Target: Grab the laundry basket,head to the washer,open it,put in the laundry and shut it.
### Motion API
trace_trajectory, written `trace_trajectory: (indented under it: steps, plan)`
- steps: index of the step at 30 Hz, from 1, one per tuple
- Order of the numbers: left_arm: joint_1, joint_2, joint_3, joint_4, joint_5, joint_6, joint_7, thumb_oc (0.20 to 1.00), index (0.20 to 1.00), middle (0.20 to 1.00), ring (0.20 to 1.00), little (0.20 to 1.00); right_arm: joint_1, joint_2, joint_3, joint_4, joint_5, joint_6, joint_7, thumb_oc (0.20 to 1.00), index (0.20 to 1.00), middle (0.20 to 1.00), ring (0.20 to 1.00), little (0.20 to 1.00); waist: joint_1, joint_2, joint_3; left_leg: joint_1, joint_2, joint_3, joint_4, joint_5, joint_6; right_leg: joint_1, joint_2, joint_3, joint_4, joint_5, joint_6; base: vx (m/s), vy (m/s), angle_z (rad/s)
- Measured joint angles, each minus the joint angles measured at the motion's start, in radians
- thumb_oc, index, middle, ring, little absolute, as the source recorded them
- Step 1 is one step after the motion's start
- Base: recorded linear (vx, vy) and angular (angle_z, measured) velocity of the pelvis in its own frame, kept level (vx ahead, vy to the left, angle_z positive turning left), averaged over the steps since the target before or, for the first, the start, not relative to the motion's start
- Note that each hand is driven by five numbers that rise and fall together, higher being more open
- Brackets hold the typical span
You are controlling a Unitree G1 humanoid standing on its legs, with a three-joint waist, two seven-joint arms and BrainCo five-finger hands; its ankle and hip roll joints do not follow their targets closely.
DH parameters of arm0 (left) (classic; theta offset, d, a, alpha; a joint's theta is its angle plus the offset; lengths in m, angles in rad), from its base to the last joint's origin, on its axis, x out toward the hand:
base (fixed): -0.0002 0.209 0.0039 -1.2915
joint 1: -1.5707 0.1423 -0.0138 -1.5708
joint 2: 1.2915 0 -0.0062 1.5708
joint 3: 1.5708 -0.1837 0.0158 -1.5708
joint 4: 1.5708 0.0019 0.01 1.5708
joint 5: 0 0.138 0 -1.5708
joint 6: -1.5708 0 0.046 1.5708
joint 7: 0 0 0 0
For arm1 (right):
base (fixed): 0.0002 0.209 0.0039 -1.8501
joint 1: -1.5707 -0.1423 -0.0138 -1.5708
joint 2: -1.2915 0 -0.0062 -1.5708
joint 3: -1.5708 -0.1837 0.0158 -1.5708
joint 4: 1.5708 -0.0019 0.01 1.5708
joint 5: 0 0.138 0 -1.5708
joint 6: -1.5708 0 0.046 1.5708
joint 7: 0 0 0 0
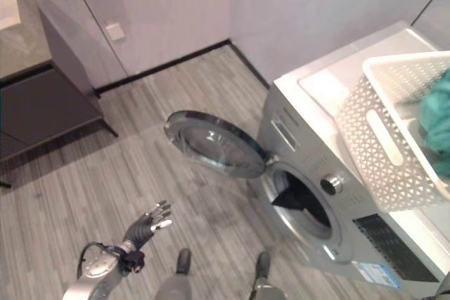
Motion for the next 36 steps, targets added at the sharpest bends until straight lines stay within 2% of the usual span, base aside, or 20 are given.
trace_trajectory:
  steps: [2, 7, 10, 13, 15, 16, 20, 24, 27, 29, 30, 31, 32, 33, 35, 36]
  plan:
    - [-0.002, -0.001, -0.001, 0.000, 0.011, 0.001, 0.013, 1.000, 1.000, 1.000, 1.000, 1.000, -0.016, -0.001, -0.003, -0.057, 0.026, -0.008, -0.046, 0.200, 0.200, 0.200, 0.200, 0.200, -0.005, -0.031, -0.019, 0.007, 0.001, 0.001, -0.001, -0.001, 0.001, 0.005, 0.001, 0.002, 0.002, -0.001, -0.001, 0.07, 0.014, -0.01]
    - [0.003, -0.010, 0.008, 0.001, 0.039, -0.001, 0.035, 1.000, 1.000, 1.000, 1.000, 1.000, -0.083, -0.007, 0.000, -0.269, 0.016, -0.018, -0.151, 0.200, 0.200, 0.200, 0.200, 0.200, -0.020, -0.039, -0.055, 0.042, -0.004, 0.005, -0.001, -0.006, 0.007, 0.037, 0.001, 0.005, 0.006, -0.002, 0.001, 0.02, 0.019, -0.01]
    - [0.002, -0.014, 0.026, 0.002, 0.046, -0.002, 0.049, 1.000, 1.000, 1.000, 1.000, 1.000, -0.097, -0.010, 0.000, -0.319, -0.002, -0.038, -0.198, 0.200, 0.200, 0.200, 0.200, 0.200, -0.022, -0.061, -0.091, 0.044, -0.004, 0.015, -0.001, -0.007, 0.008, 0.036, 0.001, 0.009, 0.006, -0.002, 0.001, 0.02, 0.031, -0.05]
    - [0.002, -0.014, 0.026, 0.013, 0.049, -0.003, 0.063, 1.000, 1.000, 1.000, 1.000, 1.000, -0.098, -0.018, -0.005, -0.385, -0.016, -0.045, -0.249, 0.200, 0.200, 0.200, 0.200, 0.200, -0.027, -0.069, -0.117, 0.068, -0.008, 0.024, -0.001, -0.012, 0.016, 0.054, -0.004, 0.014, -0.001, -0.005, 0.003, 0.02, 0.038, -0.08]
    - [0.012, -0.024, 0.026, 0.014, 0.078, -0.004, 0.070, 1.000, 1.000, 1.000, 1.000, 1.000, -0.096, -0.059, -0.009, -0.410, -0.086, -0.041, -0.305, 0.200, 0.200, 0.200, 0.200, 0.200, -0.031, -0.057, -0.159, 0.079, -0.008, 0.024, -0.001, -0.016, 0.016, 0.065, -0.009, 0.019, -0.002, -0.021, 0.003, 0.03, 0.072, 0.01]
    - [0.012, -0.039, 0.018, 0.019, 0.086, -0.006, 0.085, 1.000, 1.000, 1.000, 1.000, 1.000, -0.061, -0.105, -0.079, -0.503, -0.176, -0.037, -0.373, 0.200, 0.200, 0.200, 0.200, 0.200, -0.032, -0.039, -0.169, 0.079, -0.010, 0.024, -0.002, -0.016, 0.017, 0.067, -0.010, 0.021, -0.002, -0.019, 0.007, 0.02, 0.088, 0.00]
    - [0.008, -0.064, 0.023, 0.040, 0.109, -0.009, 0.101, 1.000, 1.000, 1.000, 1.000, 1.000, -0.023, -0.212, -0.139, -0.587, -0.284, -0.039, -0.475, 0.200, 0.200, 0.200, 0.200, 0.200, -0.056, -0.015, -0.184, 0.089, -0.012, 0.033, -0.002, -0.017, 0.018, 0.068, -0.010, 0.032, -0.002, -0.017, 0.010, 0.00, 0.047, -0.07]
    - [0.012, -0.090, 0.033, 0.071, 0.128, -0.015, 0.106, 1.000, 1.000, 1.000, 1.000, 1.000, 0.134, -0.255, -0.309, -0.727, -0.349, -0.036, -0.529, 0.200, 0.200, 0.200, 0.200, 0.200, -0.107, 0.009, -0.196, 0.100, -0.019, 0.054, -0.003, -0.021, 0.023, 0.066, -0.012, 0.046, -0.002, -0.014, 0.016, -0.04, 0.048, -0.14]
    - [0.013, -0.125, 0.073, 0.098, 0.158, -0.016, 0.109, 1.000, 1.000, 1.000, 1.000, 1.000, 0.415, -0.263, -0.554, -0.890, -0.405, -0.033, -0.552, 0.200, 0.200, 0.200, 0.200, 0.200, -0.137, 0.023, -0.196, 0.124, -0.023, 0.093, -0.007, -0.032, 0.024, 0.063, -0.018, 0.088, -0.002, -0.015, 0.016, -0.01, 0.054, -0.33]
    - [0.024, -0.138, 0.109, 0.119, 0.166, -0.019, 0.112, 1.000, 1.000, 1.000, 1.000, 1.000, 0.615, -0.237, -0.726, -1.010, -0.460, -0.036, -0.568, 0.200, 0.200, 0.200, 0.200, 0.200, -0.158, 0.033, -0.195, 0.127, -0.023, 0.117, -0.008, -0.042, 0.024, 0.052, -0.020, 0.110, -0.002, -0.014, 0.018, -0.01, 0.055, -0.44]
    - [0.022, -0.136, 0.112, 0.125, 0.168, -0.019, 0.115, 1.000, 1.000, 1.000, 1.000, 1.000, 0.684, -0.226, -0.796, -1.037, -0.472, -0.034, -0.571, 0.200, 0.200, 0.200, 0.200, 0.200, -0.184, 0.041, -0.198, 0.138, -0.026, 0.137, -0.007, -0.043, 0.025, 0.045, -0.019, 0.122, -0.002, -0.012, 0.021, -0.01, 0.075, -0.36]
    - [0.026, -0.151, 0.137, 0.127, 0.176, -0.021, 0.119, 1.000, 1.000, 1.000, 1.000, 1.000, 0.806, -0.191, -0.913, -1.099, -0.489, -0.029, -0.581, 0.200, 0.200, 0.200, 0.200, 0.200, -0.195, 0.043, -0.197, 0.142, -0.033, 0.142, -0.008, -0.044, 0.028, 0.046, -0.019, 0.137, -0.001, -0.009, 0.025, 0.00, 0.056, -0.35]
    - [0.033, -0.171, 0.167, 0.130, 0.189, -0.022, 0.128, 1.000, 1.000, 1.000, 1.000, 1.000, 0.944, -0.132, -1.034, -1.167, -0.511, -0.034, -0.586, 0.200, 0.200, 0.200, 0.200, 0.200, -0.204, 0.044, -0.197, 0.149, -0.033, 0.160, -0.008, -0.049, 0.029, 0.042, -0.018, 0.147, -0.001, -0.007, 0.029, 0.01, 0.069, -0.41]
    - [0.041, -0.183, 0.194, 0.138, 0.195, -0.022, 0.137, 1.000, 1.000, 1.000, 1.000, 1.000, 1.146, -0.003, -1.179, -1.257, -0.541, -0.037, -0.593, 0.200, 0.200, 0.200, 0.200, 0.200, -0.220, 0.036, -0.199, 0.149, -0.036, 0.177, -0.008, -0.053, 0.032, 0.031, -0.019, 0.164, -0.001, -0.006, 0.030, 0.04, 0.053, -0.48]
    - [0.048, -0.184, 0.195, 0.139, 0.195, -0.022, 0.140, 1.000, 1.000, 1.000, 1.000, 1.000, 1.306, 0.180, -1.268, -1.329, -0.545, -0.033, -0.584, 0.200, 0.200, 0.200, 0.200, 0.200, -0.226, 0.023, -0.193, 0.162, -0.039, 0.200, -0.009, -0.060, 0.035, 0.029, -0.019, 0.183, 0.004, -0.002, 0.032, 0.01, 0.047, -0.41]
    - [0.057, -0.185, 0.189, 0.141, 0.196, -0.020, 0.142, 1.000, 1.000, 1.000, 1.000, 1.000, 1.331, 0.258, -1.249, -1.338, -0.545, -0.027, -0.575, 0.200, 0.200, 0.200, 0.200, 0.200, -0.250, 0.021, -0.196, 0.168, -0.043, 0.217, -0.004, -0.066, 0.034, 0.023, -0.017, 0.201, 0.005, -0.002, 0.033, -0.01, 0.045, -0.33]
